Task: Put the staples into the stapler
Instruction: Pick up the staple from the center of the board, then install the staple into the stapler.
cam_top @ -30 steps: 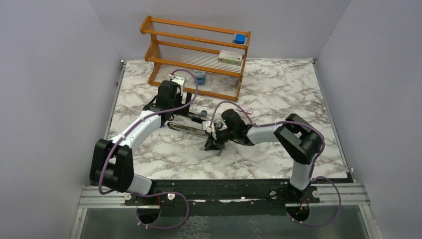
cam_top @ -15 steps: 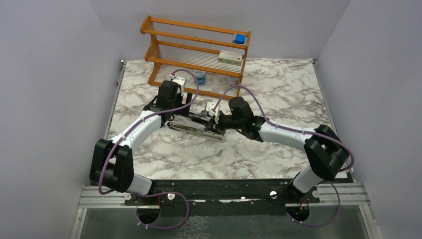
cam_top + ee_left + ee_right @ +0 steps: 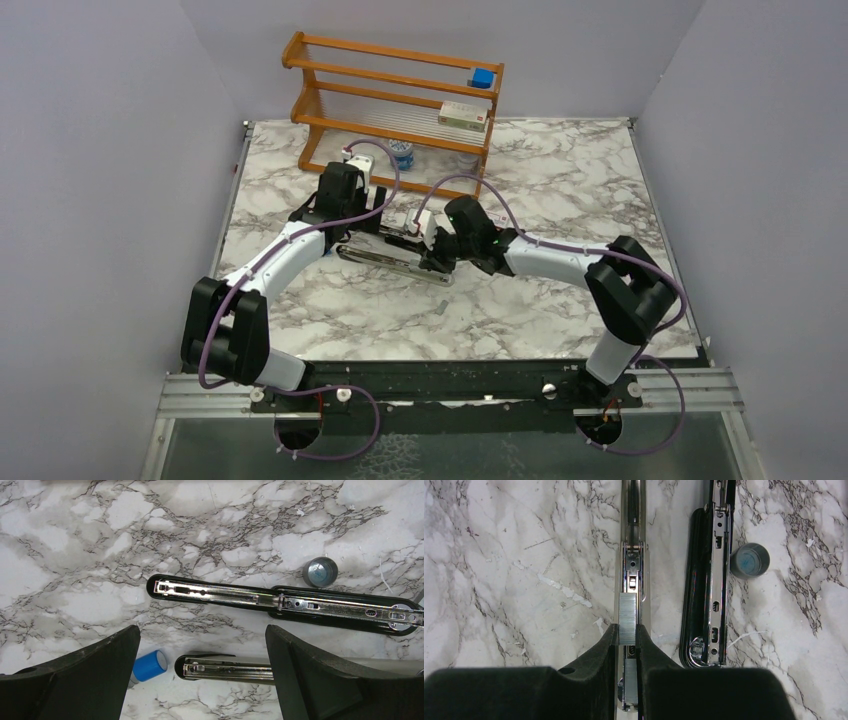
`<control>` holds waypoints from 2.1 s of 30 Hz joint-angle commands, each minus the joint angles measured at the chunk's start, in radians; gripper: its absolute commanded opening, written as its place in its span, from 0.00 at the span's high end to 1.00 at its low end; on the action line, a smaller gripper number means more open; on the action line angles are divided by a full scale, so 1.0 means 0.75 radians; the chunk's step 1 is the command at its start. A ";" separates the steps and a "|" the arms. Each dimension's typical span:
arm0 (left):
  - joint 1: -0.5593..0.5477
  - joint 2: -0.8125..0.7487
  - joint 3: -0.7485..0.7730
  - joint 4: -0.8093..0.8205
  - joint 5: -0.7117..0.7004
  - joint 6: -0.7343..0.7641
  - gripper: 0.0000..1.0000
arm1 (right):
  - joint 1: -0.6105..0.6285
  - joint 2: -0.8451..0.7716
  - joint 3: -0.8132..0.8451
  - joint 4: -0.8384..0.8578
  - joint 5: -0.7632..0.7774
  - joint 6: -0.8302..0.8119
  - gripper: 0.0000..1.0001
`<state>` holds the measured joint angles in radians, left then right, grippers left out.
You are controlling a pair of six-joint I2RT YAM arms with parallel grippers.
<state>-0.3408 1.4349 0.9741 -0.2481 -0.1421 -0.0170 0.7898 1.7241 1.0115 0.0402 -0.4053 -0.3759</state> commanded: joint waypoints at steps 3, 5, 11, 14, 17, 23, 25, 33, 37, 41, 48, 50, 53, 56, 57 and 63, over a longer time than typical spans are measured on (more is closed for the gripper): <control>-0.006 0.007 0.022 0.021 -0.021 0.013 0.01 | -0.002 0.029 0.058 -0.056 0.047 -0.020 0.99; -0.006 0.007 0.022 0.021 -0.022 0.013 0.01 | -0.002 0.033 0.057 -0.059 0.048 -0.024 0.99; -0.007 0.009 0.023 0.021 -0.020 0.013 0.01 | -0.002 0.050 0.078 -0.097 0.057 -0.046 0.99; -0.006 0.012 0.023 0.021 -0.019 0.014 0.01 | -0.003 0.062 0.089 -0.117 0.056 -0.051 0.99; -0.006 0.012 0.024 0.019 -0.019 0.015 0.01 | -0.002 0.063 0.088 -0.113 0.050 -0.053 0.99; -0.006 0.012 0.024 0.020 -0.020 0.016 0.01 | -0.002 0.072 0.091 -0.121 0.058 -0.057 0.99; -0.007 0.012 0.023 0.019 -0.019 0.015 0.01 | -0.002 0.073 0.091 -0.126 0.053 -0.057 0.99; -0.007 0.016 0.023 0.020 -0.019 0.015 0.01 | -0.002 0.085 0.095 -0.147 0.050 -0.065 0.99; -0.008 0.016 0.024 0.021 -0.018 0.015 0.01 | -0.002 0.090 0.099 -0.160 0.048 -0.073 0.99; -0.006 0.017 0.023 0.020 -0.018 0.016 0.01 | -0.002 0.094 0.103 -0.177 0.055 -0.082 0.99; -0.006 0.016 0.025 0.020 -0.018 0.016 0.01 | -0.002 0.104 0.112 -0.199 0.058 -0.086 0.99; -0.007 0.016 0.025 0.020 -0.017 0.016 0.01 | -0.002 0.109 0.116 -0.214 0.065 -0.090 0.99; -0.007 0.017 0.025 0.021 -0.017 0.015 0.01 | -0.002 0.110 0.121 -0.238 0.072 -0.095 0.99; -0.006 0.016 0.025 0.020 -0.018 0.016 0.01 | -0.002 0.111 0.126 -0.258 0.074 -0.095 0.98; -0.006 0.018 0.025 0.019 -0.016 0.015 0.01 | -0.002 0.112 0.128 -0.263 0.075 -0.096 0.98; -0.006 0.019 0.025 0.020 -0.013 0.015 0.01 | -0.002 0.116 0.138 -0.284 0.065 -0.100 0.95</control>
<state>-0.3408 1.4410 0.9741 -0.2481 -0.1429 -0.0135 0.7898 1.7870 1.0912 -0.1238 -0.3721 -0.4385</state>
